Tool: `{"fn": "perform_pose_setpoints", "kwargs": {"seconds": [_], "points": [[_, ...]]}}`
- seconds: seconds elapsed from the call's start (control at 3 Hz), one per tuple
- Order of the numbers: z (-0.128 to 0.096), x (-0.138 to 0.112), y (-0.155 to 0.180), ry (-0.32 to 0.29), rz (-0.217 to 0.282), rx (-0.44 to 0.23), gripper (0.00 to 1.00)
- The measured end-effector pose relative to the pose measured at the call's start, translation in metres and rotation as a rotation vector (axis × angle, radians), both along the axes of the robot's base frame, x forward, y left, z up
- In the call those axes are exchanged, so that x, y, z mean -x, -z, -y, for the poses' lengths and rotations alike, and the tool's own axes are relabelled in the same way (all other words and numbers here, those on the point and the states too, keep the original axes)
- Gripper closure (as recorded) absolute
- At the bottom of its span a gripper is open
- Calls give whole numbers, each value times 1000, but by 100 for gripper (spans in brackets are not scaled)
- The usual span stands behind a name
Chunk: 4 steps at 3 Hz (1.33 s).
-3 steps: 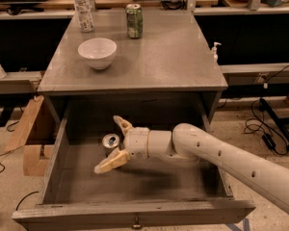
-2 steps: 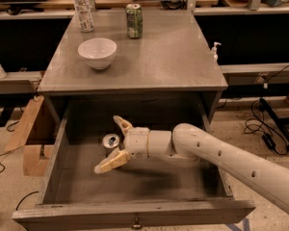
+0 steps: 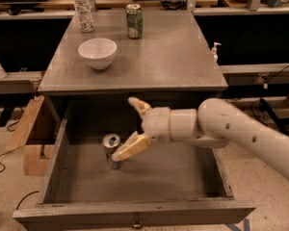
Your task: Place redbull can into top drawer
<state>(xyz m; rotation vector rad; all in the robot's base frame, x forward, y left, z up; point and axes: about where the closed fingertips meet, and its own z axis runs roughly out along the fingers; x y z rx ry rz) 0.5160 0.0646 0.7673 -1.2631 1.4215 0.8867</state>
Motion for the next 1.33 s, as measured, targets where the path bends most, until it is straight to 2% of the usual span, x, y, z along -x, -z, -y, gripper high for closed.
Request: {"fn": "perform_pose_setpoints", "kwargs": {"seconds": [0.33, 0.67, 1.0, 1.33], "points": [[41, -6, -67, -11, 45, 88, 0], [81, -28, -123, -14, 95, 96, 0], [112, -63, -175, 21, 168, 29, 0], [135, -93, -240, 69, 272, -28, 0]]}}
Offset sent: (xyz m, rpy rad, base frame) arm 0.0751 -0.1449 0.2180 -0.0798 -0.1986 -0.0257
